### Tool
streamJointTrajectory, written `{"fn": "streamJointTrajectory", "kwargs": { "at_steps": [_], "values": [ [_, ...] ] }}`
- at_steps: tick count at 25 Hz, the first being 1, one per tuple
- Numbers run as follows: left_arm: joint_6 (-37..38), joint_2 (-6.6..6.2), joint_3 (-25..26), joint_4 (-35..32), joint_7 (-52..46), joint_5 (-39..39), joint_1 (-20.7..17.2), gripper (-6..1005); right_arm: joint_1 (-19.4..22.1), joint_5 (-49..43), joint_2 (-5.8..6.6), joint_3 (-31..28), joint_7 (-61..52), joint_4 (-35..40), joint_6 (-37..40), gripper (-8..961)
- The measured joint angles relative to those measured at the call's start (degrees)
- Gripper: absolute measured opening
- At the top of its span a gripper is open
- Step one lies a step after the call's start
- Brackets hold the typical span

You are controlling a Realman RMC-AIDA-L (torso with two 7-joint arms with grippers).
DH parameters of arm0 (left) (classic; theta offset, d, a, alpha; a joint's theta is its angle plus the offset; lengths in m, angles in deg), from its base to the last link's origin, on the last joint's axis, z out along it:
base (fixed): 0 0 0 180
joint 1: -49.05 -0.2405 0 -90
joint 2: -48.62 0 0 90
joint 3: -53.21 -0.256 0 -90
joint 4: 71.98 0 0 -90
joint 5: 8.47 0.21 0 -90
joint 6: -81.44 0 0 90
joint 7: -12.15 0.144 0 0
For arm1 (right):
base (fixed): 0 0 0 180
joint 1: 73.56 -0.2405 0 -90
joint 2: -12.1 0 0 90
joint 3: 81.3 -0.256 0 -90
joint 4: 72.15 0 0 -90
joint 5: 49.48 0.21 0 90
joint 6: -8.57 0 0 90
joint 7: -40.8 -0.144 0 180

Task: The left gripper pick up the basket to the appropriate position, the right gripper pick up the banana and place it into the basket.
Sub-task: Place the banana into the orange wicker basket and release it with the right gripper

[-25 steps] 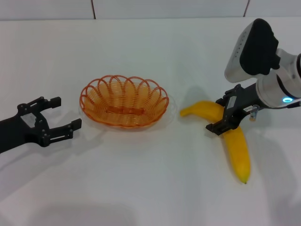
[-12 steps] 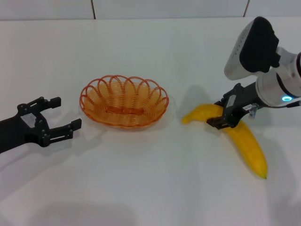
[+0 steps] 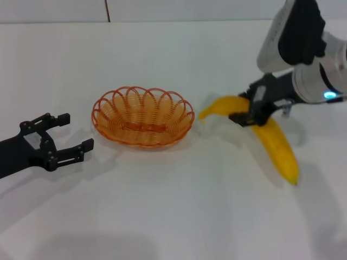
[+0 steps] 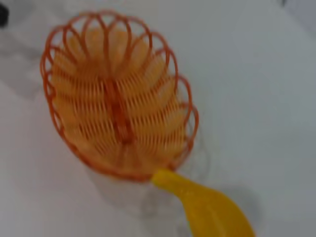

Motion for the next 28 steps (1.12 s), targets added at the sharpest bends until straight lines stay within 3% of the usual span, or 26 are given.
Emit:
{"fn": "streamJointTrajectory", "kwargs": {
  "at_steps": [6, 11, 20, 28],
  "values": [
    [0.01, 0.03, 0.0, 0.0, 0.0, -0.09, 0.01, 892, -1.93, 2.36, 0.16, 3.31, -0.56, 6.79, 0.6, 530],
    [0.01, 0.03, 0.0, 0.0, -0.04, -0.1, 0.35, 892, -7.16, 3.92, 0.16, 8.03, -0.55, 8.8, 1.36, 539],
    [0.0, -0.07, 0.0, 1.95, 0.82, 0.14, 1.95, 891, -17.18, 4.07, -0.16, 14.74, -1.55, -1.55, -5.98, 554],
    [0.0, -0.07, 0.0, 2.23, 0.9, 0.43, 2.48, 892, -21.49, 4.15, -0.35, 19.08, -2.91, -8.85, -13.37, 568]
  ]
}}
